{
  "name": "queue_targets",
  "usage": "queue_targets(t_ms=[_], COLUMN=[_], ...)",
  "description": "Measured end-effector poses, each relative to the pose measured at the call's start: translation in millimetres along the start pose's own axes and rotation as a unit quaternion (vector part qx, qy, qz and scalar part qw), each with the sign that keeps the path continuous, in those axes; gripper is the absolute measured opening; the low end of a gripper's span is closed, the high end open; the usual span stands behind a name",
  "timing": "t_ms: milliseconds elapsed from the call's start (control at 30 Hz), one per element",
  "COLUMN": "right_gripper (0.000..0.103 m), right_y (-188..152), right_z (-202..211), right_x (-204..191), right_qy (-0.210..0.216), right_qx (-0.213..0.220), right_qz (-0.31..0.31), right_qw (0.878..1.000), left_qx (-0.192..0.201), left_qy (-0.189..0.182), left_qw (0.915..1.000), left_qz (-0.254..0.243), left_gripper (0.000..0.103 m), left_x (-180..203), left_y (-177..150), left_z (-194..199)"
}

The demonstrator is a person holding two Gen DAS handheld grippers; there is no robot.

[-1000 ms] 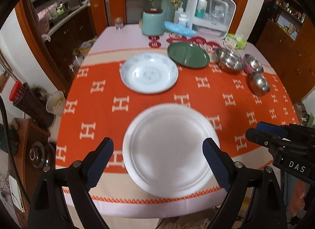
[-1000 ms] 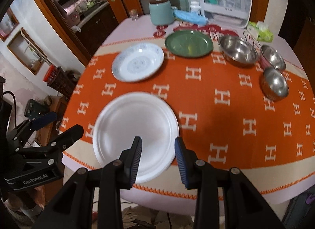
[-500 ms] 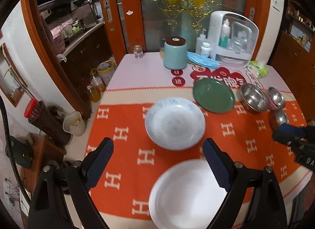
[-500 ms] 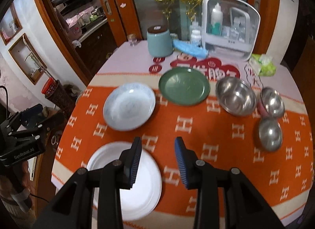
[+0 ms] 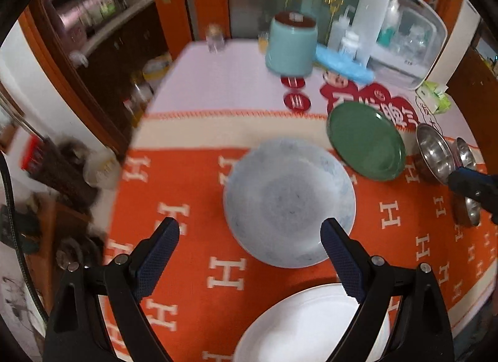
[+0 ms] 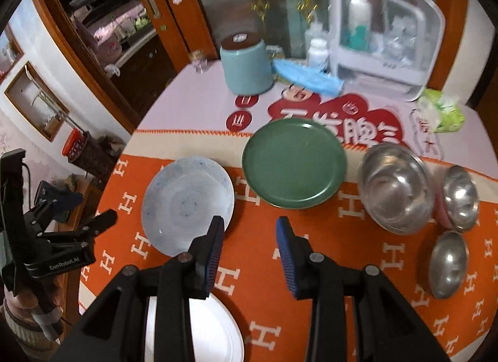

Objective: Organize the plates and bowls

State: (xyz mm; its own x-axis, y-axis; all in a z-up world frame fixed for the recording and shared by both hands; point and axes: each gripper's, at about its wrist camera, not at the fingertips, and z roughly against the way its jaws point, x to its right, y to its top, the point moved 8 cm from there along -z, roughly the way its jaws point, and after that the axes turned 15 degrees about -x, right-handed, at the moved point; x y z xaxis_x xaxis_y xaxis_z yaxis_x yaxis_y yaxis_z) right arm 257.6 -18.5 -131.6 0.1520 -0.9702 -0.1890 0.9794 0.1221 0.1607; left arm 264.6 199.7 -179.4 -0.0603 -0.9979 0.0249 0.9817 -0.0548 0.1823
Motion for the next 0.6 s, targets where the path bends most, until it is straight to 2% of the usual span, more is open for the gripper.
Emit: queue_targets(t_ms=[200,467,600], right_gripper=[0.035,0.035,0.035], right_y=[14.3,23.1,23.6], right_z=[-51.9,-113.4,-135.4], right_x=[-4.8,-12.2,-11.8], right_qy=[0.008,0.062,0.069], right_qx=[-0.049,-0.122,-0.143], right_qz=[-0.001,-0.021,-0.033], right_qw=[0.999,0.99,0.987], left_qx=[-0.041,-0.084,-0.097], left_qy=[-0.002,-0.046,-0.07], left_qw=[0.9986,0.9928,0.9894], left_qz=[0.033,0.071,0.082], left_gripper=[0.091,0.091,0.089], left_x=[-19.3,-36.4,-38.3], left_y=[14.5,30.2,36.7], left_z=[-51.9,-98.3,-114.7])
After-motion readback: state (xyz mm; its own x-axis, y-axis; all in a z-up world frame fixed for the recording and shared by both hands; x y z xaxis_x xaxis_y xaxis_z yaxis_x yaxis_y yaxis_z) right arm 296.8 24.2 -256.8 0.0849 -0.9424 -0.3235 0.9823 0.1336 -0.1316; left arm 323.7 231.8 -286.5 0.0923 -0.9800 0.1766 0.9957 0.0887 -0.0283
